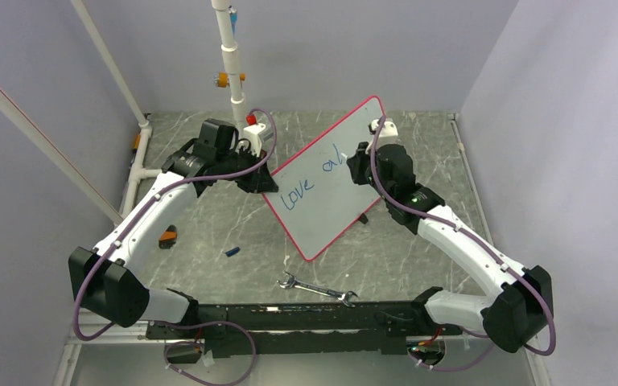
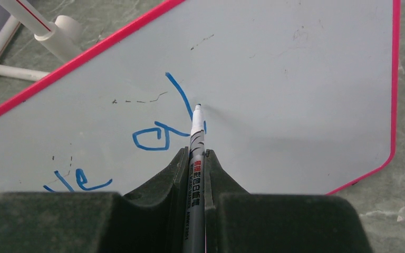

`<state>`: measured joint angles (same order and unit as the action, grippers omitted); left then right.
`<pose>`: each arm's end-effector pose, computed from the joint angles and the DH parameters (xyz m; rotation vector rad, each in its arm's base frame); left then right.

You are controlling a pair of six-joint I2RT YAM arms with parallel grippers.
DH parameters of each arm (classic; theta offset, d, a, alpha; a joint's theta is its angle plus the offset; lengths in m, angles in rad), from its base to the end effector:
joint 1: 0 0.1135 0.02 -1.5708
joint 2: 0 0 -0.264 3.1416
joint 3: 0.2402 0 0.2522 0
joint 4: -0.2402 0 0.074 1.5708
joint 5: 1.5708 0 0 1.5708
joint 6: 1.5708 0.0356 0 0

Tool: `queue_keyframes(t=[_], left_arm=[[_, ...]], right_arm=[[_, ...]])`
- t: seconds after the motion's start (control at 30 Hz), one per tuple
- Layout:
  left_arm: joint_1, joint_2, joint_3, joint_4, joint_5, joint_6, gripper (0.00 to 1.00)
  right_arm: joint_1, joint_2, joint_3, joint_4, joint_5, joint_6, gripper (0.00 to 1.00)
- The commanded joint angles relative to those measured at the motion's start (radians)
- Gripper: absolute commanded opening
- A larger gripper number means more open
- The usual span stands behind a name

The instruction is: Write a sentence on the whiteboard

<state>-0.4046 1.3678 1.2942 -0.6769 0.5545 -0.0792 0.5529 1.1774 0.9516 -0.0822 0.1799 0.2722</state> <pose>0.2608 -0.1321 0.3428 0.6611 2.2498 -0.8854 0.2373 0.1389 0.3279 -0.1409 1.8877 0.3977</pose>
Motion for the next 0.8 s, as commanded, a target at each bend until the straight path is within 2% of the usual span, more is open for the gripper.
queue_keyframes(t=[0.0, 0.77], left_arm=[[0.003, 0.034, -0.011, -0.086, -0.311, 0.140, 0.00], [0.001, 0.033, -0.010, -0.088, -0.315, 0.141, 0.00]], right_arm=[[-0.002, -0.041, 0.051, 0.006, 0.025, -0.009, 0.00], [-0.012, 0.073, 0.140, 0.057, 0.023, -0.016, 0.00]])
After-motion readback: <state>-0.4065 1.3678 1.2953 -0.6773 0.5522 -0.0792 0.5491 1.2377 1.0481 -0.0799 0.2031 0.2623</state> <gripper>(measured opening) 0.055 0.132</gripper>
